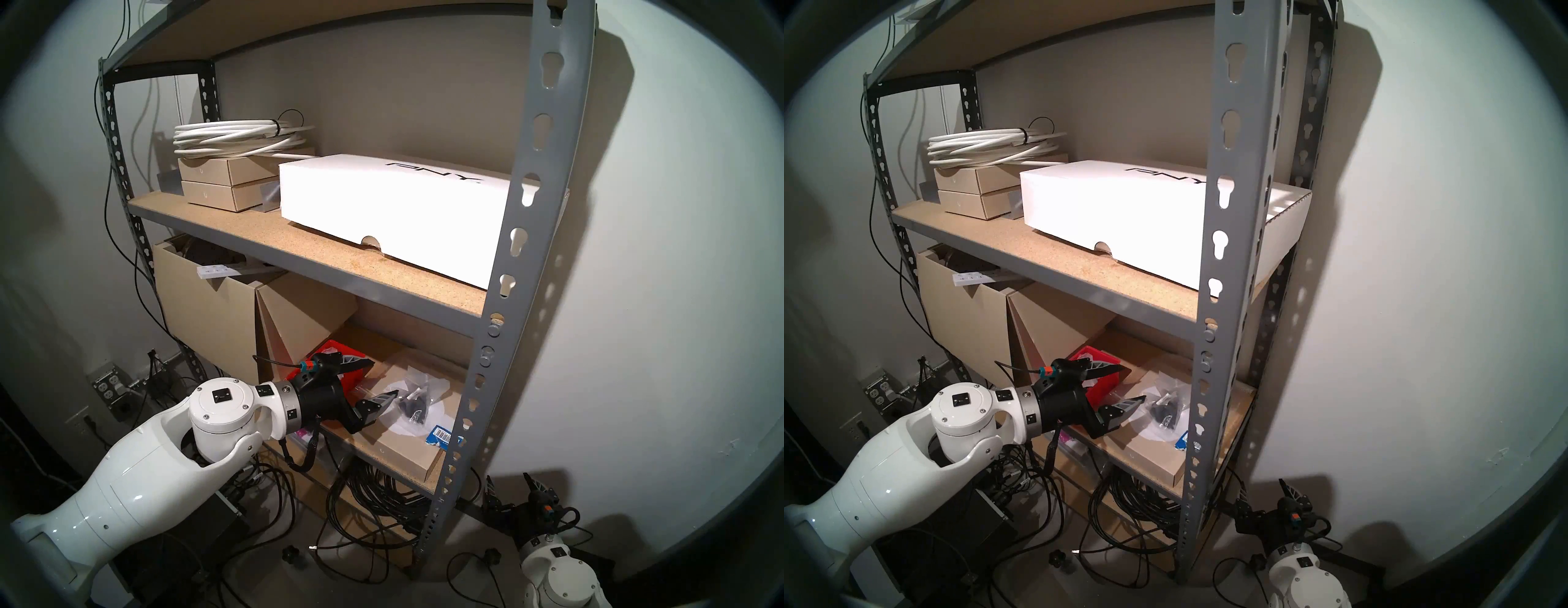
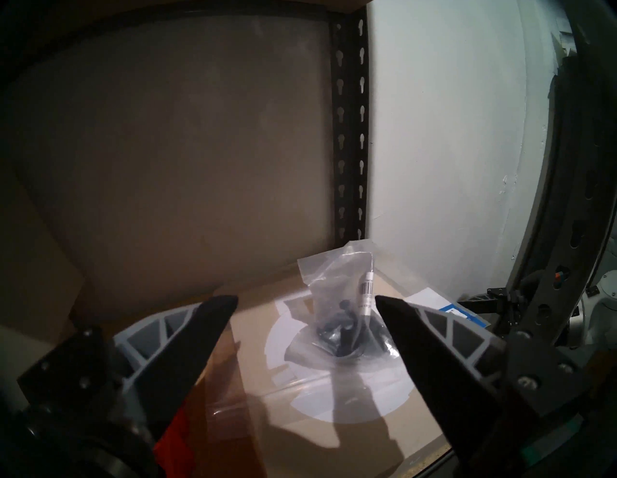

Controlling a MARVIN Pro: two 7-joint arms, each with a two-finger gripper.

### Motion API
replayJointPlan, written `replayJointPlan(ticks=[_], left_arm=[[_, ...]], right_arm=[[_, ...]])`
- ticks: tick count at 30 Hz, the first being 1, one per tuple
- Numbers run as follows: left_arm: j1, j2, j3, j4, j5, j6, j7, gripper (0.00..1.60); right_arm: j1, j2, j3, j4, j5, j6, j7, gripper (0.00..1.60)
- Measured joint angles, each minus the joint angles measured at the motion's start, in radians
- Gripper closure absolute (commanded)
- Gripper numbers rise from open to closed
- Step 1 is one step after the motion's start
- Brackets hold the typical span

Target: Organize the rack shelf by putting things into a case

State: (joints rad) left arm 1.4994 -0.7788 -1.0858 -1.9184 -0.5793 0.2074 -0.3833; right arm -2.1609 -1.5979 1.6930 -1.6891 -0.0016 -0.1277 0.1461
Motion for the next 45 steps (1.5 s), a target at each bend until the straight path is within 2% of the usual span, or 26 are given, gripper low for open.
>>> replayJointPlan(ticks=[6, 18, 25, 28, 29, 36, 37, 40, 41, 42, 43, 44, 45], left_arm=[[-0.017, -0.027, 0.023, 0.012, -0.023, 0.023, -0.014, 0.15], [-0.04, -0.06, 0.06, 0.027, -0.027, 0.048, -0.02, 0.15], [-0.057, -0.075, 0.084, 0.057, 0.009, 0.043, -0.002, 0.19], [-0.062, -0.081, 0.096, 0.07, 0.023, 0.041, 0.003, 0.23], [-0.063, -0.082, 0.098, 0.072, 0.025, 0.041, 0.004, 0.31], [-0.074, -0.098, 0.126, 0.098, 0.046, 0.037, 0.012, 0.37], [-0.075, -0.099, 0.128, 0.099, 0.048, 0.037, 0.013, 0.5], [-0.079, -0.104, 0.132, 0.101, 0.053, 0.036, 0.014, 0.69], [-0.079, -0.105, 0.133, 0.102, 0.054, 0.036, 0.014, 0.69], [-0.08, -0.105, 0.133, 0.102, 0.055, 0.036, 0.014, 0.97], [-0.081, -0.106, 0.134, 0.103, 0.056, 0.036, 0.014, 1.17], [-0.081, -0.108, 0.135, 0.104, 0.056, 0.036, 0.014, 1.25], [-0.081, -0.108, 0.136, 0.105, 0.056, 0.036, 0.014, 1.44]], right_arm=[[0.0, 0.0, 0.0, 0.0, 0.0, 0.0, 0.0, 0.0], [0.0, 0.0, 0.0, 0.0, 0.0, 0.0, 0.0, 0.0], [0.0, 0.0, 0.0, 0.0, 0.0, 0.0, 0.0, 0.0], [0.0, 0.0, 0.0, 0.0, 0.0, 0.0, 0.0, 0.0], [0.0, 0.0, 0.0, 0.0, 0.0, 0.0, 0.0, 0.0], [0.0, 0.0, 0.0, 0.0, 0.0, 0.0, 0.0, 0.0], [0.0, 0.0, 0.0, 0.0, 0.0, 0.0, 0.0, 0.0], [0.0, 0.0, 0.0, 0.0, 0.0, 0.0, 0.0, 0.0], [0.0, 0.0, 0.0, 0.0, 0.0, 0.0, 0.0, 0.0], [0.0, 0.0, 0.0, 0.0, 0.0, 0.0, 0.0, 0.0], [0.0, 0.0, 0.0, 0.0, 0.0, 0.0, 0.0, 0.0], [0.0, 0.0, 0.0, 0.0, 0.0, 0.0, 0.0, 0.0], [0.0, 0.0, 0.0, 0.0, 0.0, 0.0, 0.0, 0.0]])
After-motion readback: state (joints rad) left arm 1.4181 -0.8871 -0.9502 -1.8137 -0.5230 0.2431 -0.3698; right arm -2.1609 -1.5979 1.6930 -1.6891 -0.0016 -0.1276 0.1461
